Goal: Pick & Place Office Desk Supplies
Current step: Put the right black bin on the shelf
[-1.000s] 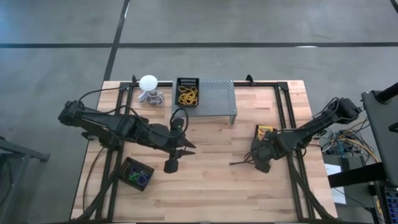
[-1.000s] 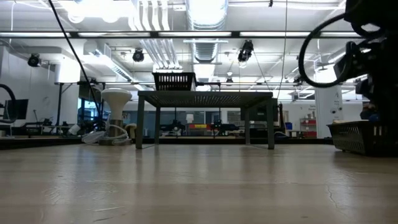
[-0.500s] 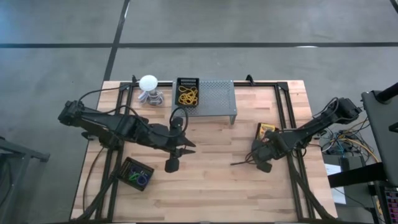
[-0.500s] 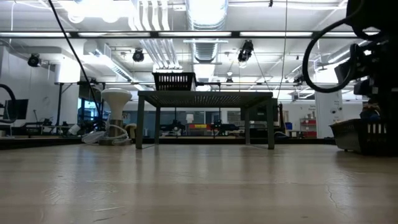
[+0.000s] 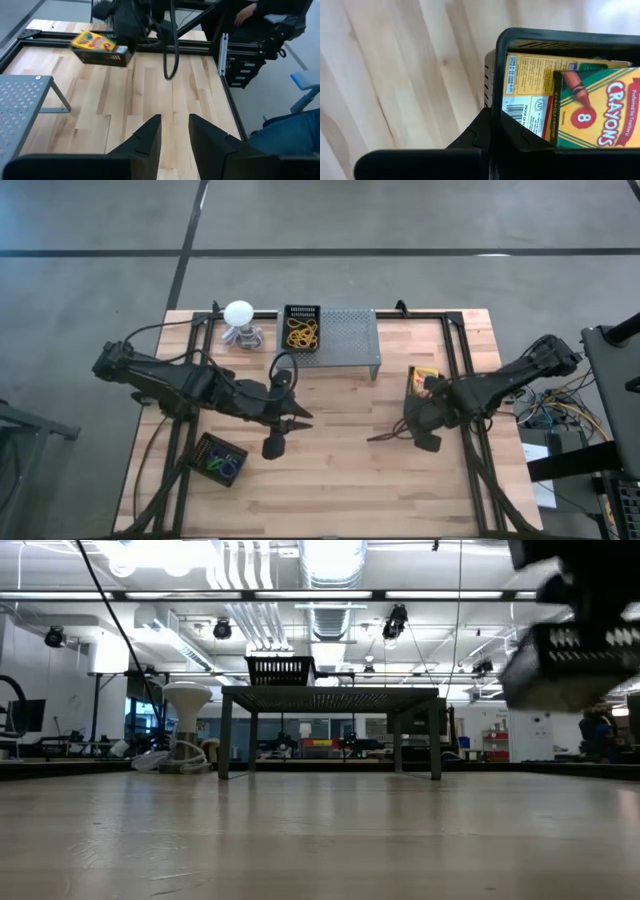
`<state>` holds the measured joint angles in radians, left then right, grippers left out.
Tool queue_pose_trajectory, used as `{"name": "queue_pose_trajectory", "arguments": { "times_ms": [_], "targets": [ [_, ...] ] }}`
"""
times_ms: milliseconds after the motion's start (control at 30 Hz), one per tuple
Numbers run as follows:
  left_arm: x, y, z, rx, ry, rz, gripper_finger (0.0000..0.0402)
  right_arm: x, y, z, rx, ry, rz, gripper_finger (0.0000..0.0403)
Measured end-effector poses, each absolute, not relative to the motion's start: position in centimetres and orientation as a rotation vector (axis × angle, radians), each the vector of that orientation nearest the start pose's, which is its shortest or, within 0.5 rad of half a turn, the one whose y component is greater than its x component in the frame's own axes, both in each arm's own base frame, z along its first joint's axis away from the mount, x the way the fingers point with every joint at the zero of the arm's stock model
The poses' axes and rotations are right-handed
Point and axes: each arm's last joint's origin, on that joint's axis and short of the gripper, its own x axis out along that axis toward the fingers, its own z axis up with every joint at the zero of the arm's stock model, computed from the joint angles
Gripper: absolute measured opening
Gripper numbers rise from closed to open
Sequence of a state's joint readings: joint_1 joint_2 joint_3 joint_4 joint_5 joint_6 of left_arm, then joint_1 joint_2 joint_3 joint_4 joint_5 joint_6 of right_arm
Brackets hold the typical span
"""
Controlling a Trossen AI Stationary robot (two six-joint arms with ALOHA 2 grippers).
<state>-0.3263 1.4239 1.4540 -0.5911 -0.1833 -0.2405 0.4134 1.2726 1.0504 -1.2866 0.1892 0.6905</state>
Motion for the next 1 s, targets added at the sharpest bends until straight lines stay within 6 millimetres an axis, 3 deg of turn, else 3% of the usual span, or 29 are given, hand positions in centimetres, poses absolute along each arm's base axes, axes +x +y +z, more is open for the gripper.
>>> {"name": "queue_pose_trajectory", "arguments": {
  "times_ms": [200,333,733,867,1000],
  "targets": [
    [28.3,-9.5,38.8,-0.108,0.532,-0.089,0.0102,20.2,6.1,31.3,0.1,1.27,-0.289,0.0008],
    [27.6,-9.4,39.5,-0.125,0.509,-0.095,0.0102,22.5,4.1,32.7,0.046,1.261,-0.282,0.0008],
    [25.6,-9.4,41.1,-0.141,0.46,-0.126,0.0102,33.3,-1.2,31.5,-0.261,1.362,-0.201,0.0008],
    [25.1,-9.6,41.3,-0.148,0.454,-0.139,0.0102,35.6,-2.4,30.9,-0.295,1.34,-0.181,0.0008],
    [24.8,-9.7,41.5,-0.147,0.451,-0.148,0.0102,36.6,-4.1,30.5,-0.272,1.334,-0.214,0.0008]
  ]
}}
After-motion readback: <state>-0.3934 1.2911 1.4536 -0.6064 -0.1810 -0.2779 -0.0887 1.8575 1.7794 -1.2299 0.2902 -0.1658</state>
